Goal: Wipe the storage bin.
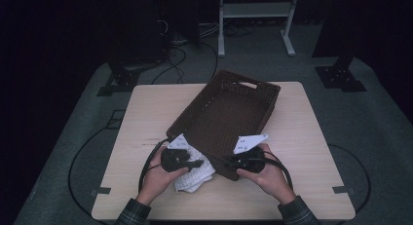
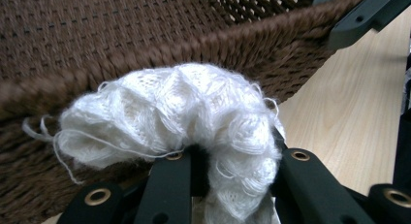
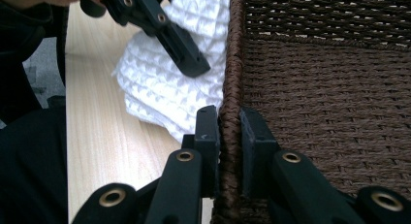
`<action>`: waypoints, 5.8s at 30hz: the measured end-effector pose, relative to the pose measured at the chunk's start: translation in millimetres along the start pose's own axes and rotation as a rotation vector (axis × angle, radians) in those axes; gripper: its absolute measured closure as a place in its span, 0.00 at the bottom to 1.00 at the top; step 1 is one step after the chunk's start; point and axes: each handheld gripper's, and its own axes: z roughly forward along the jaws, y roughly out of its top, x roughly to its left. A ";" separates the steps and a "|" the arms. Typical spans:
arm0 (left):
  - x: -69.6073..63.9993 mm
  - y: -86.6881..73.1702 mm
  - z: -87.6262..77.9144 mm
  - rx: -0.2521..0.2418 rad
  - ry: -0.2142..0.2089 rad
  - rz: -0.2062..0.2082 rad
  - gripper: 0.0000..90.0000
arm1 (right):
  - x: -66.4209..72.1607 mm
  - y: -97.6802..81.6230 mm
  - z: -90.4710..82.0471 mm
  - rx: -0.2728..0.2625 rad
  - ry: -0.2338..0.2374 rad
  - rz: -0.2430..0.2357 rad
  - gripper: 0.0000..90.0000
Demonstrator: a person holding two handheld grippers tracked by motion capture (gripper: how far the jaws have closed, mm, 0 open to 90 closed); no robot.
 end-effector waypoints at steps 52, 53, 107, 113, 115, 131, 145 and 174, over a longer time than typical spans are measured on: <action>4.9 -18.2 32.9 0.152 0.006 -0.014 0.81 | 7.8 6.9 -18.6 -0.051 -0.010 -0.010 0.83; 5.1 -18.1 32.6 0.148 0.002 -0.016 0.81 | 8.1 5.6 -20.1 -0.051 -0.011 -0.016 0.83; -6.0 -13.9 39.6 0.156 0.012 0.011 0.82 | 13.3 3.7 -9.3 -0.060 0.025 -0.004 0.88; -9.2 -15.7 42.7 0.161 0.016 0.012 0.83 | 13.3 4.0 -9.1 -0.059 0.024 -0.009 0.88; -10.4 -13.6 40.3 0.144 0.001 0.010 0.83 | 13.6 4.0 -9.1 -0.059 0.022 -0.007 0.88; -25.7 7.5 5.3 -0.018 -0.079 0.019 0.83 | 14.5 5.2 -7.5 -0.060 0.021 -0.006 0.88; -34.7 10.7 5.6 -0.042 -0.104 0.031 0.83 | 14.2 5.3 -7.4 -0.060 0.022 -0.007 0.88; -28.3 -13.9 27.7 0.079 -0.104 0.009 0.82 | 12.9 5.9 -15.5 -0.091 0.001 -0.012 0.81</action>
